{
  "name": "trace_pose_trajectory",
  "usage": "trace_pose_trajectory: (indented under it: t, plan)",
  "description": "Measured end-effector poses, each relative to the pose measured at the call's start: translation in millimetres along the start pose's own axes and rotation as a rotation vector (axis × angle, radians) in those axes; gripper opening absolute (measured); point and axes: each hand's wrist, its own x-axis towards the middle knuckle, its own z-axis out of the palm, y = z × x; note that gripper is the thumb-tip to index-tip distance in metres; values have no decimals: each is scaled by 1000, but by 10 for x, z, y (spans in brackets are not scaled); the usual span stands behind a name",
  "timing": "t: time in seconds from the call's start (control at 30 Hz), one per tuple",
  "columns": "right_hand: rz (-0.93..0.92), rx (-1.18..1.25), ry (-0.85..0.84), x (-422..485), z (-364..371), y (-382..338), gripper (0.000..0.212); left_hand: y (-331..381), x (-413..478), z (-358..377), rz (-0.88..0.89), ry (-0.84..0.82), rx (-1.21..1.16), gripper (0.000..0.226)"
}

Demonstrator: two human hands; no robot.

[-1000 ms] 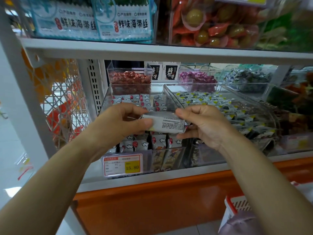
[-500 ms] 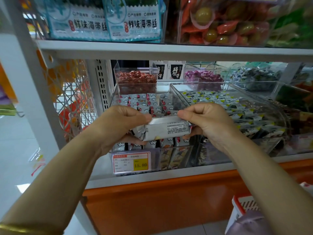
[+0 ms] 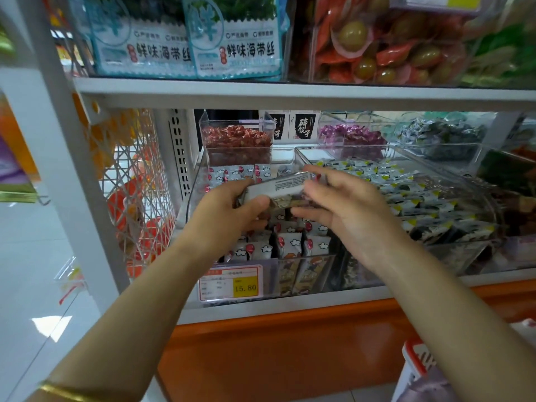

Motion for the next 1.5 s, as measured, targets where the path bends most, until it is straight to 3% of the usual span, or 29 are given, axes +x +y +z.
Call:
trace_pose_trajectory:
  t: [0.07, 0.13, 0.23, 0.37, 0.5, 0.67, 0.8, 1.0, 1.07, 1.23, 1.5]
  plan:
    - [-61, -182, 37, 29, 16, 17, 36, 5, 29, 25, 17, 36, 5, 34]
    - [-101, -233, 87, 101, 34, -4, 22, -23, 79, 45, 22, 87, 70, 45]
    - [-122, -259, 220, 344, 17, -25, 11, -98, 231, 17, 52, 119, 402, 57]
    - [-170, -468, 301, 853, 119, 45, 21, -240, 443, -4, 30, -82, 896, 56]
    - [-256, -668, 235, 1320, 283, 130, 24, -392, 515, 46, -15, -246, 1062, 58]
    - [-334, -1058, 40, 1633, 418, 263, 7, -444, 538, 28, -10, -258, 1100, 59]
    - [-339, -1273, -67, 1758, 499, 254, 12, -429, 523, 19, -6, -266, 1073, 58]
    - [-110, -1427, -457, 1805, 549, 449, 31, -418, 510, 11, -28, -272, 1050, 58]
    - [-93, -1382, -438, 1863, 545, 422, 31, -422, 502, 14, -22, -266, 1051, 59]
    - [-193, -1270, -182, 2061, 546, 348, 23, -422, 498, 11, -30, -257, 1009, 59]
    - [-276, -1726, -135, 2109, 718, 644, 18, -393, 482, 11, -23, -212, 981, 58]
